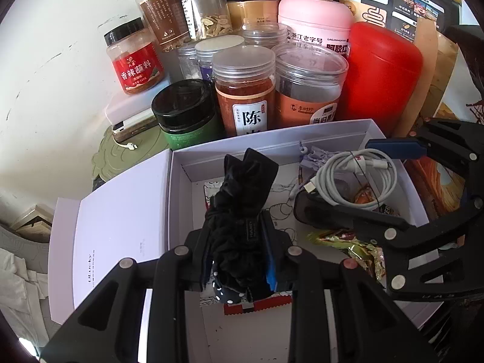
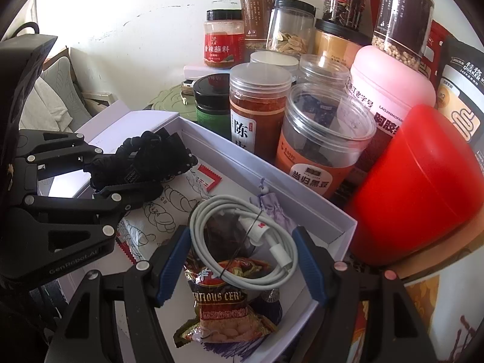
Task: Organize objects
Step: 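Open left gripper to release the black scrunchie while right gripper releases the white cable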
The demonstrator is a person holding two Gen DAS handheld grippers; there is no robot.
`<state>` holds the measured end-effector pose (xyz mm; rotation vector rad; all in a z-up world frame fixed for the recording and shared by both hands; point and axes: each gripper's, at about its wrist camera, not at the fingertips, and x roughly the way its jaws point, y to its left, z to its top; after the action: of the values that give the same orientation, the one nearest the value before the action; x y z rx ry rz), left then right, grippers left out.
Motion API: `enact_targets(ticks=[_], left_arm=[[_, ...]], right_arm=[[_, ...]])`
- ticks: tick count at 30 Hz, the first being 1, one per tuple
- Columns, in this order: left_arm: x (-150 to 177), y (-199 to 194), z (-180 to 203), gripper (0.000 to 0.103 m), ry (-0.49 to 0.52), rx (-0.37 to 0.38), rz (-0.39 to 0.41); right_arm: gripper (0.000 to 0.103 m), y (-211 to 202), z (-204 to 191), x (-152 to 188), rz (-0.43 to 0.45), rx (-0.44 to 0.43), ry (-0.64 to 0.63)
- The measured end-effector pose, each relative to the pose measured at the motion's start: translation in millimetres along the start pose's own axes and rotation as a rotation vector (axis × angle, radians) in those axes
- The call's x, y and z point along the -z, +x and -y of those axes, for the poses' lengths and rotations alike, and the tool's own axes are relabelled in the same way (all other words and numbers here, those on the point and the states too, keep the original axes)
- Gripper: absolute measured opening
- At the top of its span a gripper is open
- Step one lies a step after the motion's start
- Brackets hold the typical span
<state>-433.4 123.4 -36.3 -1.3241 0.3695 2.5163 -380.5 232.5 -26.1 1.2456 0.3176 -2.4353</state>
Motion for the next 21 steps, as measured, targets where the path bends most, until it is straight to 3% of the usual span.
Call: enact_targets(ticks=[6, 8, 10, 21], left_arm=[[1.8, 0.9, -2.4, 0.035, -0.017, 0.005, -0.008], [2.3, 2.1, -2.6, 0.047, -0.023, -0.002, -0.016], [3.4, 2.3, -2.1, 0.052, -0.026, -0.015, -0.024], [7.6, -24.7, 9.4, 0.053, -0.020, -0.047, -0.021]], right_arm=[[0.070, -1.1, -5.2, 1.6, -0.019, 0.019, -0.014], [0.070, -2.4, -7.4, 3.1, -0.024, 0.025, -0.022], [0.070, -3.5, -8.1, 4.2, -0.030, 0.031, -0.024], [0.070, -25.2, -18.1, 10.8, -0.032, 0.041, -0.046]])
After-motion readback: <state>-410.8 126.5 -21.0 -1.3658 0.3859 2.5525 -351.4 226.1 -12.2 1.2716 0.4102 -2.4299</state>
